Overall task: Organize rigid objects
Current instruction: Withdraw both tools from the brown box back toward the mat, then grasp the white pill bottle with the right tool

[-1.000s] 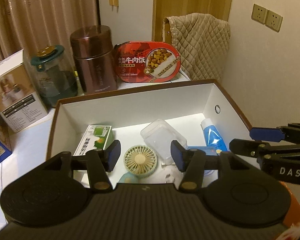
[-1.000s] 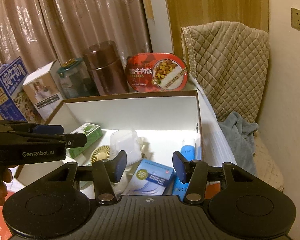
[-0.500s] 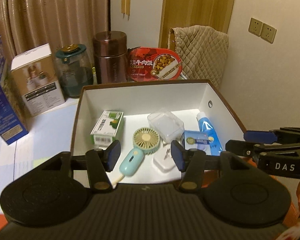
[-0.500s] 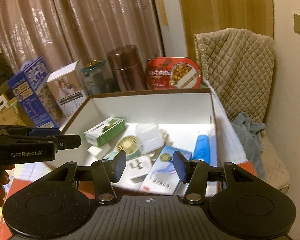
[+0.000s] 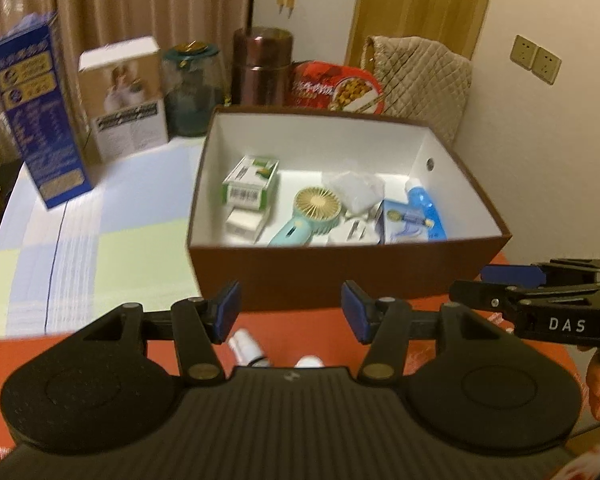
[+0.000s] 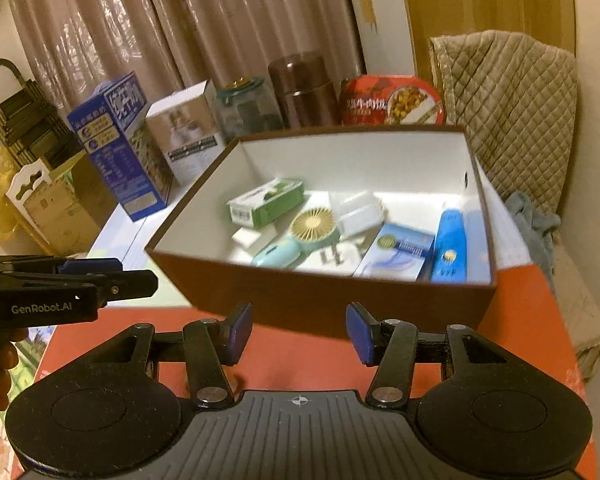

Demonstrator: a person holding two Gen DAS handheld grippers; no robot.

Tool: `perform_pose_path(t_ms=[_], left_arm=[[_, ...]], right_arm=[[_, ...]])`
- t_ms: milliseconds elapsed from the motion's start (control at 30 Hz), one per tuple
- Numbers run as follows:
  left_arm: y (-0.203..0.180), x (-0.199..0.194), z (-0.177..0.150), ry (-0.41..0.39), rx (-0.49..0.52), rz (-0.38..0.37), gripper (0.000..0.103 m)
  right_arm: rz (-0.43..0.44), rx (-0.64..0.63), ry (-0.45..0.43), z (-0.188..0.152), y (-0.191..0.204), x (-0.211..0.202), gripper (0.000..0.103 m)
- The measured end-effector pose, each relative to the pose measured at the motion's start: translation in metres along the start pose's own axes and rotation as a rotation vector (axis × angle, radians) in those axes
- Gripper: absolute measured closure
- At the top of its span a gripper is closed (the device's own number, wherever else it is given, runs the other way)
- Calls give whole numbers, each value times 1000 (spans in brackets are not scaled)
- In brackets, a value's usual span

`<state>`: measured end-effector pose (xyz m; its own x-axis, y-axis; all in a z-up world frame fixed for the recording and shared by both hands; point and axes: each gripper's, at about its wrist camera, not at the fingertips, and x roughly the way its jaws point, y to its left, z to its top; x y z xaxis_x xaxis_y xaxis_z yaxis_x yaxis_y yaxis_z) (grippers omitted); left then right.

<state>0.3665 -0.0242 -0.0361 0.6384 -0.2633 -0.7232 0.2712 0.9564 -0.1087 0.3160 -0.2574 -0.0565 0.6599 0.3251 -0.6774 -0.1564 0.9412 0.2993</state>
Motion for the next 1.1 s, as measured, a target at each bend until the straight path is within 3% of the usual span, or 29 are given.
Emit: perform_pose_path(t_ms=[533,1100], left_arm=[[32,12,-60,133,-76,72,54],[39,37,-81,201,-97,83,55]], right_arm=[[59,-55,114,-34,27,29,54],[101,-154,176,-58,58,70,54]])
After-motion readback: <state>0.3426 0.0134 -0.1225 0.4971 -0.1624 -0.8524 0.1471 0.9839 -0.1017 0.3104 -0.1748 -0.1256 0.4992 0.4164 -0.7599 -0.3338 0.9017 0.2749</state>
